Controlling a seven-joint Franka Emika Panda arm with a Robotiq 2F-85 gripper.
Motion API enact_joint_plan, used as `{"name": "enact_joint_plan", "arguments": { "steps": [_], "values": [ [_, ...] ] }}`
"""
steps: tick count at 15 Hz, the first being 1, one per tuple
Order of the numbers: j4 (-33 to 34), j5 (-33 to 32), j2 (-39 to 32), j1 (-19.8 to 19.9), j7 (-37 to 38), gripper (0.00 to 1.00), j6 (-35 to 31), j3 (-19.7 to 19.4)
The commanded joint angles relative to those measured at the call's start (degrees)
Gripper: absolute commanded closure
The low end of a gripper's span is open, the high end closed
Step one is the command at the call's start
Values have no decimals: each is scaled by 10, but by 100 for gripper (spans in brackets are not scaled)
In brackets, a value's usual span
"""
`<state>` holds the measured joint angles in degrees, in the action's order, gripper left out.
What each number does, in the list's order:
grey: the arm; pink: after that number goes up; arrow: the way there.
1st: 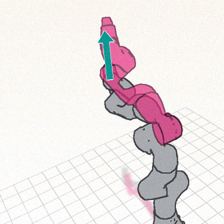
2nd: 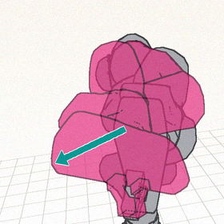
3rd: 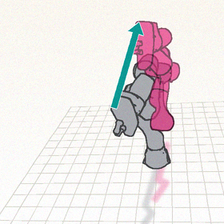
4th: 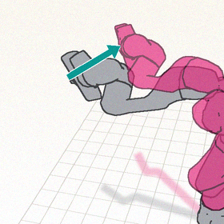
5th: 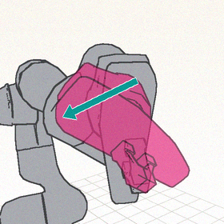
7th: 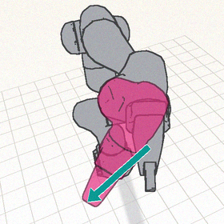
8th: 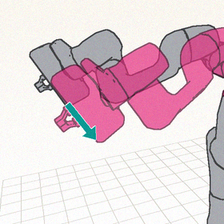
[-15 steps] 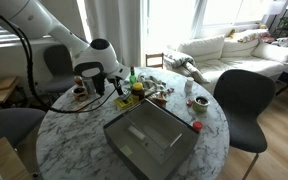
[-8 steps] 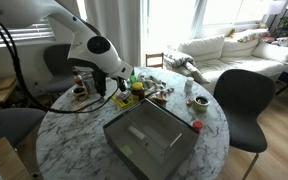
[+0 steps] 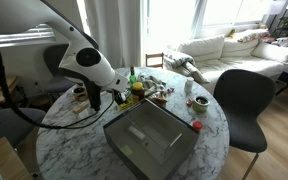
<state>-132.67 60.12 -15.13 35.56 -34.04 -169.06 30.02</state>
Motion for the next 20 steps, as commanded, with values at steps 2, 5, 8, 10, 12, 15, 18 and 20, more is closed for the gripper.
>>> {"name": "enact_joint_plan", "arguments": {
  "steps": [2, 5, 8, 10, 12, 15, 18, 20],
  "values": [
    [-115, -202, 58, -90, 156, 0, -3, -109],
    [-146, -344, 55, -197, 239, 0, 7, -234],
    [-138, -486, 16, -312, 319, 0, 5, -363],
    [-101, -580, 0, -389, 393, 0, 21, -441],
    [-70, -637, -8, -393, 440, 0, 30, -434],
    [-34, -632, -25, -385, 440, 0, 30, -405],
    [-8, -602, -40, -363, 413, 0, 70, -368],
    [8, -583, -54, -346, 397, 0, 107, -345]
  ]
}}
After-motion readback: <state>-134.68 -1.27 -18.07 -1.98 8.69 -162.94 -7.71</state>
